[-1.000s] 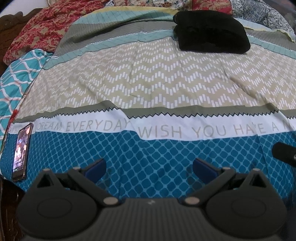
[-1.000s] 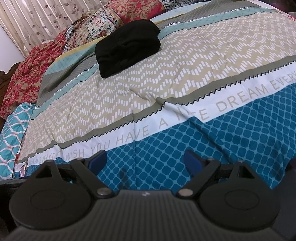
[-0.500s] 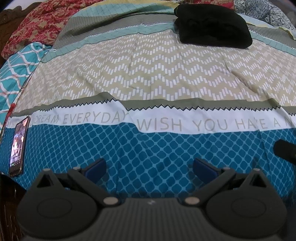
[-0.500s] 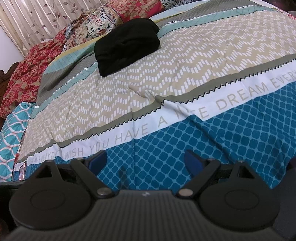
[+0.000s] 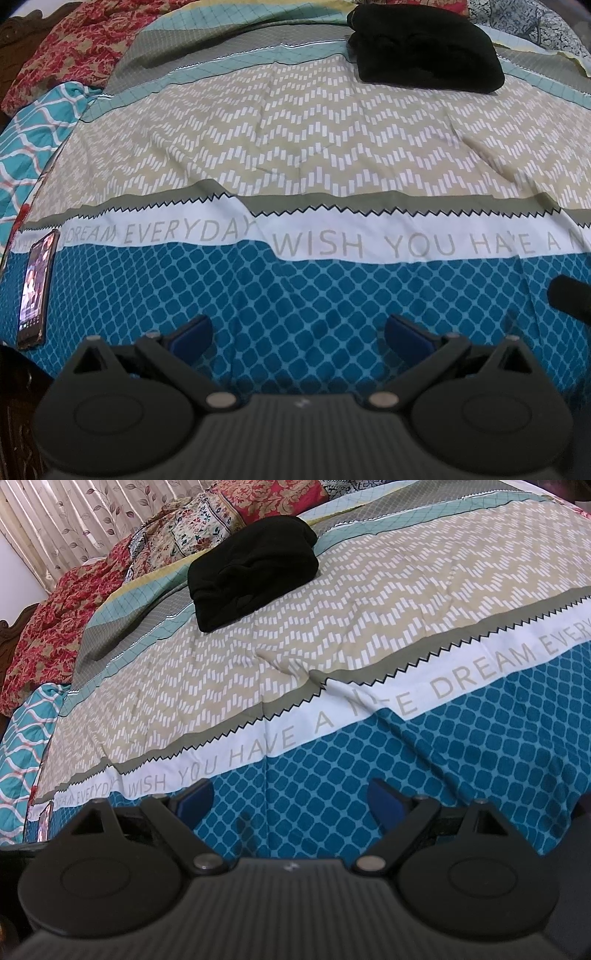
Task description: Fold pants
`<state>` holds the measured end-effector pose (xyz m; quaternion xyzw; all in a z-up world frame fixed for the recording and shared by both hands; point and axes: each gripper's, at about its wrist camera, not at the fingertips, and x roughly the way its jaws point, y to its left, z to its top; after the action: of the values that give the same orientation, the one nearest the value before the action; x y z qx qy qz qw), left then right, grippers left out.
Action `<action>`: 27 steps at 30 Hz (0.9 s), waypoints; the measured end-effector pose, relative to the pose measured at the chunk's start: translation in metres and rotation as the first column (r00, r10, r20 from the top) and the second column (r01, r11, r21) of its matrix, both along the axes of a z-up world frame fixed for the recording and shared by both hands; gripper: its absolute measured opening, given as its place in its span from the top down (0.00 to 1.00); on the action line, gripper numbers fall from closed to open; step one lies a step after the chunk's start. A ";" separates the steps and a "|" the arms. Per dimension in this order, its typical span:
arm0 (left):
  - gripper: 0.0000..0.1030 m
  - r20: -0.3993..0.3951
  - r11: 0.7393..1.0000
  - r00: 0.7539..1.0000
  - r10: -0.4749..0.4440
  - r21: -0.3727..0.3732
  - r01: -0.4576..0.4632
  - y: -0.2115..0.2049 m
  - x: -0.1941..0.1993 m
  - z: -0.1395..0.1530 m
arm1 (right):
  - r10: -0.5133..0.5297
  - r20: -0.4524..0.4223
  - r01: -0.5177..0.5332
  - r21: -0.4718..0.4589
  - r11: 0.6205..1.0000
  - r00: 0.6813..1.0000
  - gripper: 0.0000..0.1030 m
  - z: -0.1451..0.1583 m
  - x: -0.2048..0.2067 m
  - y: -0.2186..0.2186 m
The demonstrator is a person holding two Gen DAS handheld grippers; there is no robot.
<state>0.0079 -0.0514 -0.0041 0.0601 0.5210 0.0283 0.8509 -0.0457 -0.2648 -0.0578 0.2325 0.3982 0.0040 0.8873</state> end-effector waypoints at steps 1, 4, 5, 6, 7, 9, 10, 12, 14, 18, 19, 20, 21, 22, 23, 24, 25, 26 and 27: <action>0.00 0.001 1.000 1.000 -0.002 0.003 0.002 0.000 0.000 0.000 | 0.000 0.000 0.000 0.000 1.000 1.000 0.11 0.000 0.000 0.000; 0.00 0.016 1.000 1.000 -0.011 0.026 0.011 -0.002 -0.001 0.002 | 0.002 0.002 -0.002 0.000 1.000 1.000 0.11 0.000 0.000 0.000; 0.00 0.024 0.999 1.000 -0.017 0.038 0.016 -0.004 -0.002 0.003 | 0.003 0.002 -0.003 -0.001 1.000 1.000 0.11 0.000 0.000 0.000; 0.00 0.031 0.999 0.999 -0.023 0.048 0.021 -0.005 -0.002 0.004 | 0.003 0.002 -0.003 -0.001 1.000 1.000 0.11 0.000 0.000 0.000; 0.00 0.040 0.998 0.999 -0.029 0.061 0.026 -0.006 -0.003 0.005 | 0.003 0.003 -0.003 -0.001 1.000 1.000 0.11 0.000 0.000 0.000; 0.00 0.054 0.996 0.998 -0.041 0.081 0.036 -0.009 -0.004 0.007 | 0.001 0.002 -0.001 -0.001 1.000 1.000 0.11 0.000 0.000 0.001; 0.00 0.059 0.995 0.997 -0.046 0.088 0.041 -0.010 -0.005 0.007 | 0.001 0.002 -0.001 0.000 1.000 1.000 0.11 0.000 0.000 0.001; 0.00 0.058 0.995 0.997 -0.052 0.090 0.047 -0.011 -0.004 0.008 | 0.001 0.003 -0.001 -0.001 1.000 1.000 0.11 0.000 0.000 0.001; 0.00 0.054 0.995 0.997 -0.054 0.090 0.049 -0.011 -0.004 0.007 | 0.002 0.004 -0.002 -0.001 1.000 1.000 0.11 0.000 0.000 0.000; 0.00 0.047 0.995 0.997 -0.057 0.089 0.053 -0.012 -0.003 0.006 | 0.002 0.005 -0.002 0.000 1.000 1.000 0.11 0.001 0.000 0.000; 0.00 0.045 0.995 0.997 -0.059 0.086 0.055 -0.011 -0.003 0.006 | 0.002 0.004 -0.002 0.000 1.000 1.000 0.11 0.001 0.000 0.000; 0.00 0.042 0.995 0.997 -0.059 0.082 0.055 -0.011 -0.004 0.006 | 0.001 0.004 -0.001 0.000 1.000 1.000 0.11 0.001 0.000 0.000; 0.00 0.038 0.995 0.998 -0.059 0.078 0.056 -0.011 -0.003 0.005 | 0.000 0.004 -0.001 0.001 1.000 1.000 0.11 0.002 0.001 0.000; 0.00 0.036 0.996 0.998 -0.059 0.076 0.056 -0.011 -0.003 0.005 | 0.000 0.005 0.000 0.001 1.000 1.000 0.11 0.002 0.001 0.000; 0.00 0.034 0.996 0.998 -0.059 0.073 0.057 -0.011 -0.003 0.005 | 0.000 0.005 0.000 0.001 1.000 1.000 0.11 0.002 0.001 0.000; 0.00 0.032 0.996 0.998 -0.061 0.069 0.059 -0.011 -0.003 0.005 | 0.000 0.005 0.000 0.001 1.000 1.000 0.11 0.002 0.001 0.000; 0.00 0.030 0.996 0.998 -0.062 0.066 0.060 -0.011 -0.003 0.005 | 0.000 0.005 0.000 0.001 1.000 1.000 0.11 0.002 0.001 0.000; 0.00 0.026 0.996 0.998 -0.064 0.061 0.062 -0.011 -0.003 0.004 | 0.000 0.004 0.000 0.001 1.000 1.000 0.11 0.002 0.001 0.000; 0.00 0.021 0.997 0.998 -0.065 0.053 0.064 -0.011 -0.003 0.004 | 0.000 0.005 0.000 0.002 1.000 1.000 0.11 0.002 0.000 0.000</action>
<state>0.0049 -0.0623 -0.0001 0.0988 0.5083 0.0148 0.8554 -0.0453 -0.2650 -0.0558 0.2335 0.3962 0.0049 0.8880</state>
